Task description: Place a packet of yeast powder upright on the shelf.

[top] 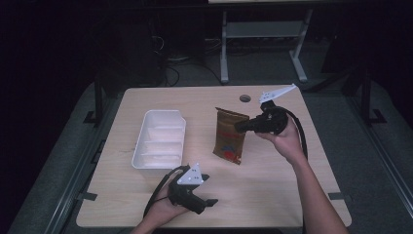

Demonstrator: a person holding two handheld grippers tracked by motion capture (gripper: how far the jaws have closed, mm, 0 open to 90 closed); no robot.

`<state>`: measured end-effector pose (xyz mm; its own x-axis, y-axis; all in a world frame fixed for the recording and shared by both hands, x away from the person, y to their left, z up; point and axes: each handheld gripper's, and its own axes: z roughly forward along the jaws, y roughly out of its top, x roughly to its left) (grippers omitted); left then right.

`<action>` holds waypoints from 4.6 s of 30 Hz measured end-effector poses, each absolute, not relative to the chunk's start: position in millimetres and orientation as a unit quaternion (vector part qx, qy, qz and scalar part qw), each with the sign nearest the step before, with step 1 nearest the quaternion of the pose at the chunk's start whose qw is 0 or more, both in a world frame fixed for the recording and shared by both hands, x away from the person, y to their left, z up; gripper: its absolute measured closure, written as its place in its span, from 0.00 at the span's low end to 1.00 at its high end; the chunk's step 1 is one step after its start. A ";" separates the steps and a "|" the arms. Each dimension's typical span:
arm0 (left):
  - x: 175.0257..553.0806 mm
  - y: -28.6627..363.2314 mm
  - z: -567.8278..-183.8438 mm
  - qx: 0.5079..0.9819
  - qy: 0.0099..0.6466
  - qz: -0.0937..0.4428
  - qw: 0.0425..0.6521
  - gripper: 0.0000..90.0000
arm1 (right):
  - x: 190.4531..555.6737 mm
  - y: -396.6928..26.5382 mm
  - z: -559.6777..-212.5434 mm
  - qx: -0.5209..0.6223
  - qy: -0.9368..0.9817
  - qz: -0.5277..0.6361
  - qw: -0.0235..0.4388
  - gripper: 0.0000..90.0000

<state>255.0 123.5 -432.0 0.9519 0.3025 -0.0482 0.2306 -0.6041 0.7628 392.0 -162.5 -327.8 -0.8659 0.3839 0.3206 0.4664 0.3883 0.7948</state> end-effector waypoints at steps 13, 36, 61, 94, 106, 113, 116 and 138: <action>258.5 124.2 -437.8 0.900 0.146 0.038 0.408 0.21 | 424.5 -119.7 -309.4 -0.235 -0.834 -0.496 0.046 0.98; 259.4 127.1 -438.6 0.899 0.145 0.038 0.411 0.21 | 451.5 -76.8 -297.2 -0.219 -0.833 -0.505 0.058 0.98; 258.1 129.9 -437.0 0.898 0.148 0.048 0.412 0.21 | 469.2 -6.2 -280.0 -0.173 -0.841 -0.509 0.059 0.98; 257.3 131.2 -437.5 0.900 0.142 0.043 0.409 0.21 | 496.2 45.1 -320.3 -0.188 -0.852 -0.483 0.070 0.98; 259.9 135.2 -436.6 0.896 0.149 0.040 0.416 0.21 | 500.7 50.0 -335.8 -0.196 -0.848 -0.485 0.081 0.98; 260.0 135.0 -437.1 0.897 0.148 0.039 0.414 0.21 | 502.2 50.5 -343.5 -0.203 -0.847 -0.484 0.090 0.98; 259.8 134.8 -437.0 0.897 0.147 0.041 0.414 0.21 | 502.8 50.5 -346.3 -0.207 -0.847 -0.482 0.091 0.98; 260.2 135.0 -437.0 0.898 0.145 0.042 0.413 0.21 | 505.7 51.7 -368.0 -0.216 -0.848 -0.471 0.111 0.97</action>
